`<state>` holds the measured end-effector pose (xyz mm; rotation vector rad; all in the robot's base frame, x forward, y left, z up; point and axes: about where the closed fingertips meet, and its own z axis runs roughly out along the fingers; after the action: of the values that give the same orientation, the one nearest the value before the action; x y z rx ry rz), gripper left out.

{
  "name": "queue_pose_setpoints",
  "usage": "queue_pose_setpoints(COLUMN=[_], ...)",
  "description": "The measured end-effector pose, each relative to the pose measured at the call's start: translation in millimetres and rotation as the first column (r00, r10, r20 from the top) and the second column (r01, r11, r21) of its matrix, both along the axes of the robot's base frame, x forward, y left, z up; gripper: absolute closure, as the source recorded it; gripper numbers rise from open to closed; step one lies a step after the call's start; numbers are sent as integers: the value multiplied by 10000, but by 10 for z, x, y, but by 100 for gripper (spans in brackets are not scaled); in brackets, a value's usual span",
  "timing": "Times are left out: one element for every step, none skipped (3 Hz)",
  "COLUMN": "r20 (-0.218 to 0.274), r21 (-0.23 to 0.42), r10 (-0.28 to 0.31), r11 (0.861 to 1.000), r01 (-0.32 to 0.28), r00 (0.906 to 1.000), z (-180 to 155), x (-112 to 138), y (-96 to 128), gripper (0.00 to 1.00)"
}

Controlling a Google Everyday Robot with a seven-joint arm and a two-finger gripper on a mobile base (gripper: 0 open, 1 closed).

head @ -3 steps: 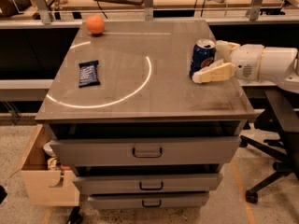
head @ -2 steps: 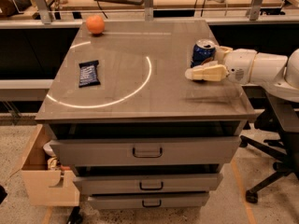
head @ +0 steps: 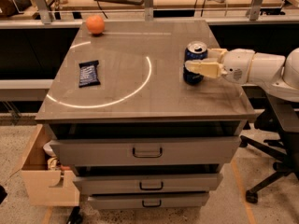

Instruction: Move pepsi can near orange

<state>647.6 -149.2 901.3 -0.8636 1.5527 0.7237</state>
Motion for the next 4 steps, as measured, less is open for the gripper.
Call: queue_pose_setpoints(r20=[-1,-2,-31,180], r21=[5,10,-43,-585], r10=[42,86,30,173], r11=[10000,10000,10000,9982], r01=[-42,-86,-30,-162], r00=[10000,10000,10000,9997], z=[1,2,48,436], x=[1,3,1,136], y=[26,54,54,163], gripper=[86,100,100,100])
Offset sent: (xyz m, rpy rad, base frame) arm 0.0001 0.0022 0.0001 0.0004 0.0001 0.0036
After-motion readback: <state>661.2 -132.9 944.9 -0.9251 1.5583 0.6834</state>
